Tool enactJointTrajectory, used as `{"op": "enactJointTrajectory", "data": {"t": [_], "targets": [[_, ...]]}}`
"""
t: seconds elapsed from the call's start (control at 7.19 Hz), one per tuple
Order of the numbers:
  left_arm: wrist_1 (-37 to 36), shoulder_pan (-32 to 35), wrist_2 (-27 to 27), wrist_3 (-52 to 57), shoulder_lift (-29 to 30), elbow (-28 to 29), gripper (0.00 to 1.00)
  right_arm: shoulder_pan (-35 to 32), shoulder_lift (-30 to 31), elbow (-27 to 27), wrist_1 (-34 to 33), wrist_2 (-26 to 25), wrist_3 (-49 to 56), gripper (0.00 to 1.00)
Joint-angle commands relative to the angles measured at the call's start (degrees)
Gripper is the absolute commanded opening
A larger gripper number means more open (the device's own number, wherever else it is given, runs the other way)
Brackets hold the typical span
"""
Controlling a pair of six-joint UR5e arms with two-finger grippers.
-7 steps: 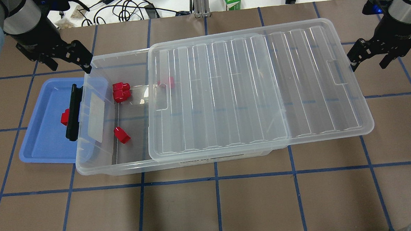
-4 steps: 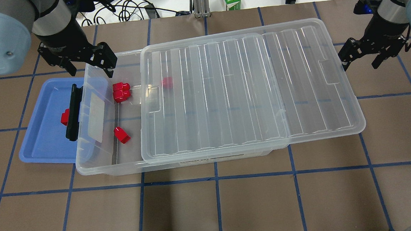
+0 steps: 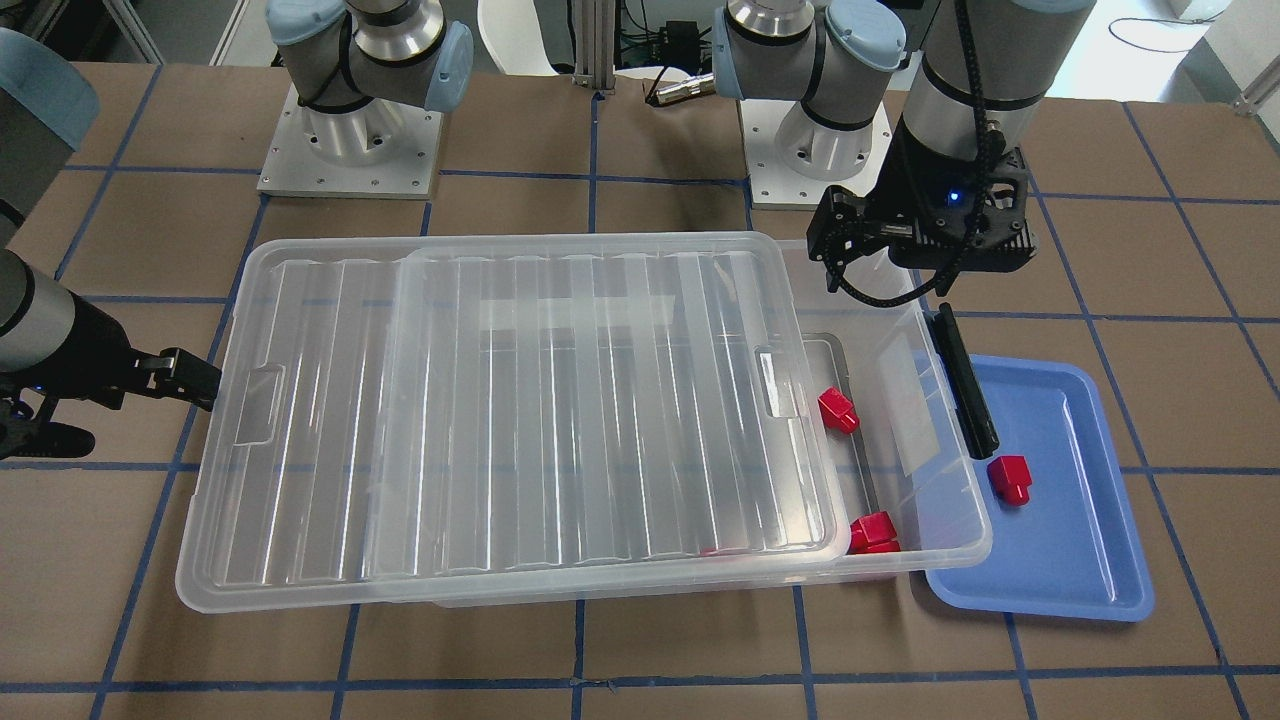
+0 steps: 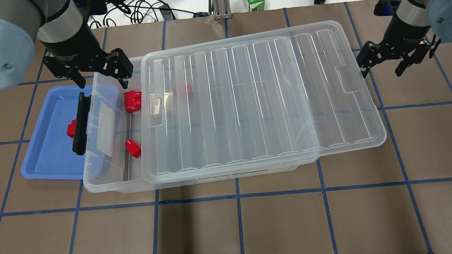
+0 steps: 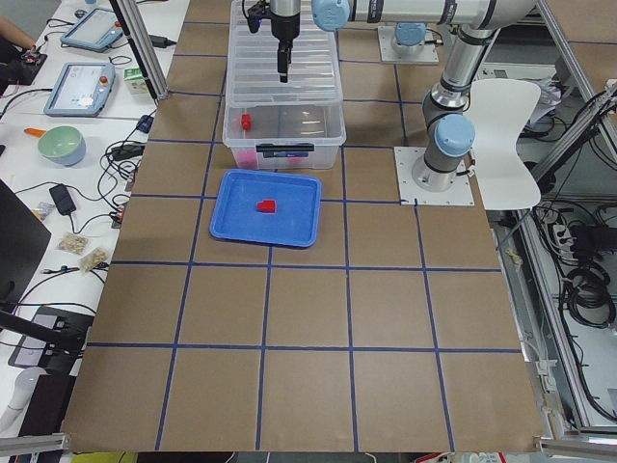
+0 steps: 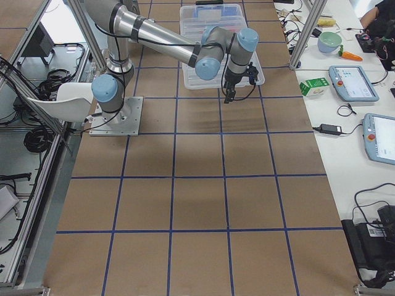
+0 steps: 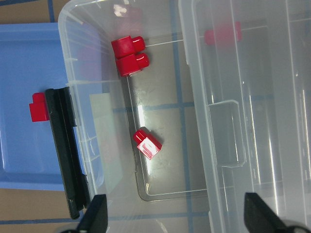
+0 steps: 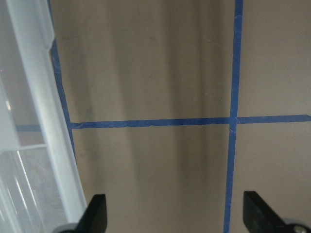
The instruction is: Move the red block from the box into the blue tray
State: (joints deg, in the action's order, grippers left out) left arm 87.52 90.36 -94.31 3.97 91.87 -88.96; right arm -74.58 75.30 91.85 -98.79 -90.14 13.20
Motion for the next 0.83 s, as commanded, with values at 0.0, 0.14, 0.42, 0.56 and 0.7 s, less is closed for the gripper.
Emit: {"op": "enactJointTrajectory", "data": {"t": [0.0, 0.14, 0.42, 0.56, 0.7], "targets": [[0.11, -0.1, -0.08, -0.02, -0.2, 0.02, 1.0, -1.87, -0.06, 0.0, 0.0, 0.66, -3.78, 1.0], [0.11, -0.1, 0.0, -0.1, -0.29, -0.24, 1.0, -2.84, -0.06, 0.0, -0.09, 0.58, -5.8, 1.0], [0.11, -0.1, 0.27, -0.1, -0.29, 0.02, 1.0, -4.51, -0.06, 0.0, -0.09, 0.58, -8.44, 1.0], [0.11, -0.54, 0.88, 0.16, -0.11, 0.72, 1.0, -5.3, -0.06, 0.0, -0.09, 0.66, -10.19, 1.0], [0.11, -1.67, 0.88, 0.51, -0.2, 0.9, 1.0, -6.44, -0.24, 0.0, -0.09, 1.01, -11.08, 1.0]]}}
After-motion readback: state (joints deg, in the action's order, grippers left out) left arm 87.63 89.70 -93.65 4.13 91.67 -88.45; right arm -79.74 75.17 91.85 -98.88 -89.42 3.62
